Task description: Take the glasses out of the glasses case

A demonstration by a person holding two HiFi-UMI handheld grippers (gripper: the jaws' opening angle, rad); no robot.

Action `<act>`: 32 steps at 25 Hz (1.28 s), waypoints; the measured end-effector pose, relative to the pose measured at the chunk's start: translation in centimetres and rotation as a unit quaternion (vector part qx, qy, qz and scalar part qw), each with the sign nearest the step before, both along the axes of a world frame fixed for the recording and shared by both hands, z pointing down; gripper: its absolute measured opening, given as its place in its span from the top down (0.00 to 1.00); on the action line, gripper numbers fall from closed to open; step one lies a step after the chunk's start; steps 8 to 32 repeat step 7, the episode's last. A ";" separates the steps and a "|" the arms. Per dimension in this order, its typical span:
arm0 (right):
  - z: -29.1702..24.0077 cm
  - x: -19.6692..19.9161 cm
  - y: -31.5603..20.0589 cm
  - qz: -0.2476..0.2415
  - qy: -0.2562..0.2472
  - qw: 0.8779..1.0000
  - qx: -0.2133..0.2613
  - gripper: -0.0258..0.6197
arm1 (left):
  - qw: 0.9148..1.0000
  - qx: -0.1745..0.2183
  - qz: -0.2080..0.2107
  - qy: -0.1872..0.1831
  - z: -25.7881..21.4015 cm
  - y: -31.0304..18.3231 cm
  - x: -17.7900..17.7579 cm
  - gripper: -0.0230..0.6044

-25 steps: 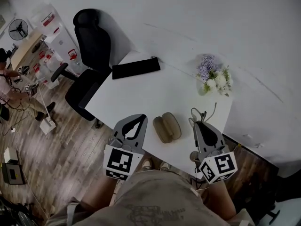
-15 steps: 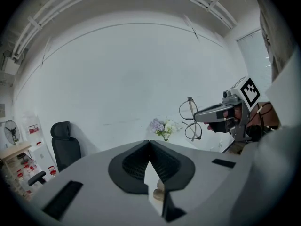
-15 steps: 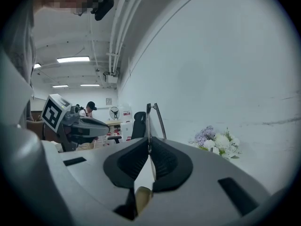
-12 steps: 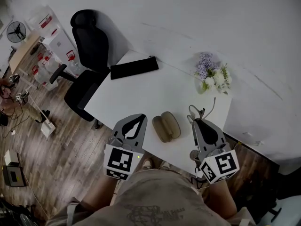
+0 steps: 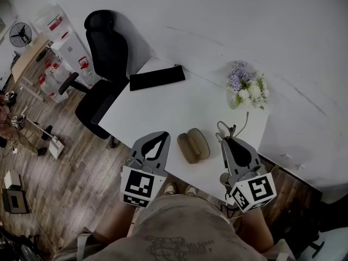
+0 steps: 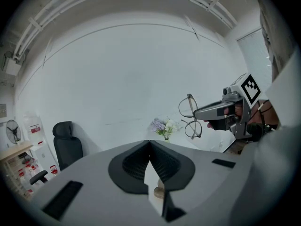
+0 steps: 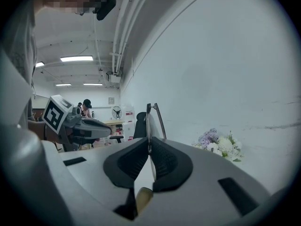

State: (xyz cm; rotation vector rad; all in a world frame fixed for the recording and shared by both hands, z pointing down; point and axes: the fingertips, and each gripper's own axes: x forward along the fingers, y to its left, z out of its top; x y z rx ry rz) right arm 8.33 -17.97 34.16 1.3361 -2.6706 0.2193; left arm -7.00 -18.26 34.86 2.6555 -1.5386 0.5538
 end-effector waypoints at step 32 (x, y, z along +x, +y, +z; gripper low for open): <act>-0.2 -0.2 0.2 -0.003 -0.002 1.000 0.002 0.89 | 1.000 0.001 -0.002 -0.002 -0.2 0.2 -0.2 0.94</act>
